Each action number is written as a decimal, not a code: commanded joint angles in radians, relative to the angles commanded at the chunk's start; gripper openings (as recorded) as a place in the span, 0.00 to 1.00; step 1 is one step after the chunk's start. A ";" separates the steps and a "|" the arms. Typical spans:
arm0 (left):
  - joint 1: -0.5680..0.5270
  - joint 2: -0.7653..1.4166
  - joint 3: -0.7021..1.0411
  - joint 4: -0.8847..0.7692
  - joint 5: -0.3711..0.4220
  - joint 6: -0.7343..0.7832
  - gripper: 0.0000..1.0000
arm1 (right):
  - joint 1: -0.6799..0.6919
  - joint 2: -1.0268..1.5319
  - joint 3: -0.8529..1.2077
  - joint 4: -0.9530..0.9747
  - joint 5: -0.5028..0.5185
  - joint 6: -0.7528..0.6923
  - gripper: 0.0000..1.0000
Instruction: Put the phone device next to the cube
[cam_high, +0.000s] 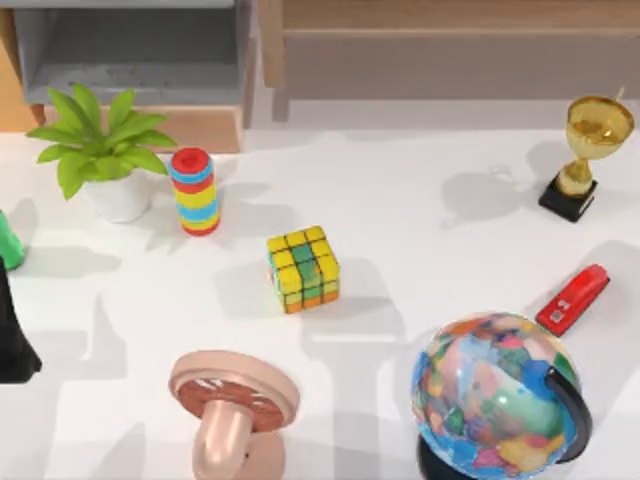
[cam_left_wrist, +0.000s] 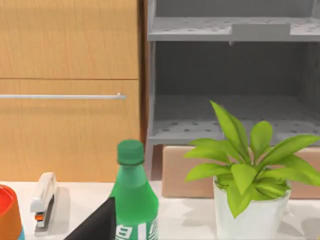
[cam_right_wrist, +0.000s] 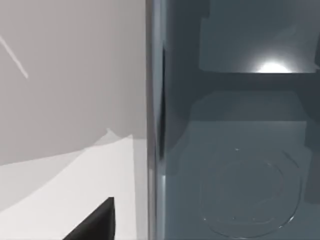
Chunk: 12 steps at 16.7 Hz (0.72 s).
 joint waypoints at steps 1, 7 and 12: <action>0.000 0.000 0.000 0.000 0.000 0.000 1.00 | 0.000 0.000 0.000 0.000 0.000 0.000 1.00; 0.000 0.000 0.000 0.000 0.000 0.000 1.00 | 0.003 0.016 -0.028 0.042 0.000 0.004 1.00; 0.000 0.000 0.000 0.000 0.000 0.000 1.00 | 0.003 0.053 -0.077 0.131 0.001 0.004 1.00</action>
